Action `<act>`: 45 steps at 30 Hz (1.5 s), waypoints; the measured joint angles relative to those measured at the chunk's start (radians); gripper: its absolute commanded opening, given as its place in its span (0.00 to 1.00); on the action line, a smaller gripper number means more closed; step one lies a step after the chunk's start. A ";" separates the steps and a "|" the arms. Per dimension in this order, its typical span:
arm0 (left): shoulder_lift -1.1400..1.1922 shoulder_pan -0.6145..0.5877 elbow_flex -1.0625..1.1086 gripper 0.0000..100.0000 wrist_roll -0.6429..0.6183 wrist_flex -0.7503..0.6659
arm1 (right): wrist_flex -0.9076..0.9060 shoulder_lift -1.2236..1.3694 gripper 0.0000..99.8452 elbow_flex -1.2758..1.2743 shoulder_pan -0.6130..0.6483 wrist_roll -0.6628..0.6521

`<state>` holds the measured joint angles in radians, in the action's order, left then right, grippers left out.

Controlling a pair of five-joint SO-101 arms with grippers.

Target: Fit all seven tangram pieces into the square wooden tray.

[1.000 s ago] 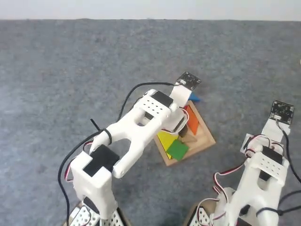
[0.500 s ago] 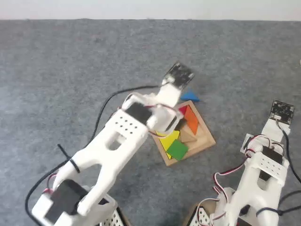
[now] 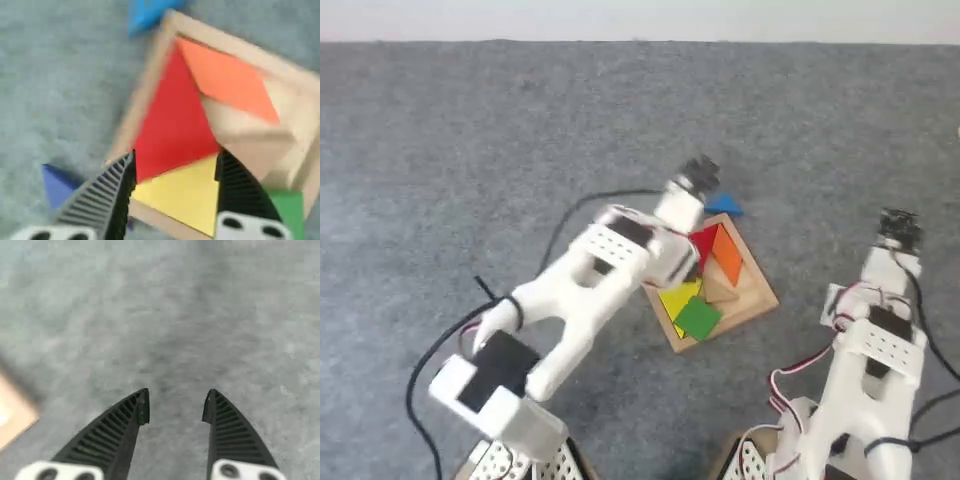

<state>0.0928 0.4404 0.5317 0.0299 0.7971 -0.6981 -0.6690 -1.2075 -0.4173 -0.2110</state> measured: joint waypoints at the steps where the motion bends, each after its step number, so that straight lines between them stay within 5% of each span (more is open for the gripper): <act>1: -0.011 -0.021 -0.009 0.24 -0.029 0.009 | -0.038 0.000 0.19 0.018 0.029 -0.017; 11: -0.525 -0.479 0.153 0.24 -0.124 0.068 | -0.327 0.000 0.18 0.204 0.427 -0.075; 15: -0.546 -0.669 0.169 0.24 -0.071 0.166 | -0.330 0.000 0.19 0.206 0.629 -0.075; 21: -0.494 -0.776 0.215 0.24 -0.058 0.155 | -0.319 0.000 0.19 0.203 0.872 -0.077; 45: -0.488 -0.778 0.262 0.24 -0.058 0.091 | -0.091 0.245 0.18 0.198 0.793 -0.120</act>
<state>-0.3951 -0.3376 0.7940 -0.0284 0.8876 -0.7887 -0.4235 -1.0096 0.3759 -0.3307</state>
